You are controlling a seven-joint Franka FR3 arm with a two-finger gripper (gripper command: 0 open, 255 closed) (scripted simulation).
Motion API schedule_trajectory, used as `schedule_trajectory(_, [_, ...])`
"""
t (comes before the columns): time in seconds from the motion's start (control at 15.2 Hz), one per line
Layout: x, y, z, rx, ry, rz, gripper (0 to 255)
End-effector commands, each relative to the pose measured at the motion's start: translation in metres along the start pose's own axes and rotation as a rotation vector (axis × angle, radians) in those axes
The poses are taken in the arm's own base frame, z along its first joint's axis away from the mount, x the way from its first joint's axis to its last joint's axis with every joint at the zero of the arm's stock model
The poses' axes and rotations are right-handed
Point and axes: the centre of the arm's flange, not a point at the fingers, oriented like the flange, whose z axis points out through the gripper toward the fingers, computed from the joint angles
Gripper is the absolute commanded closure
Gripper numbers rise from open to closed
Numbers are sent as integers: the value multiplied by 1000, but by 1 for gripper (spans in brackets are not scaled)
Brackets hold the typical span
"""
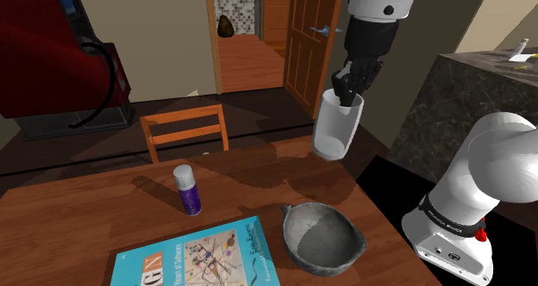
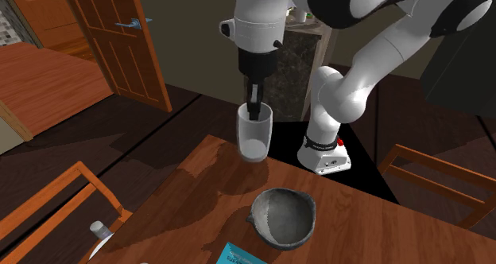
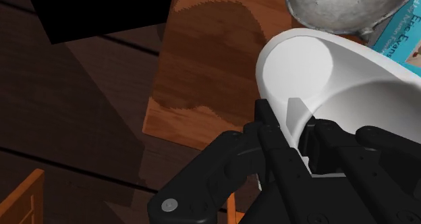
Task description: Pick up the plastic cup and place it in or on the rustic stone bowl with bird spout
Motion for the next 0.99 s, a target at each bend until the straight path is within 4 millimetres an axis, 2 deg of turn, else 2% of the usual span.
schedule_trajectory(0.0, [-20, -17, -4, 0, -1, 2, 255])
schedule_trajectory(0.4, [-68, -76, -24, 0, -1, 2, 255])
schedule_trajectory(0.46, [-81, -91, -29, 0, -1, 2, 255])
schedule_trajectory(0.92, [-83, -93, 8, 0, -1, 2, 255])
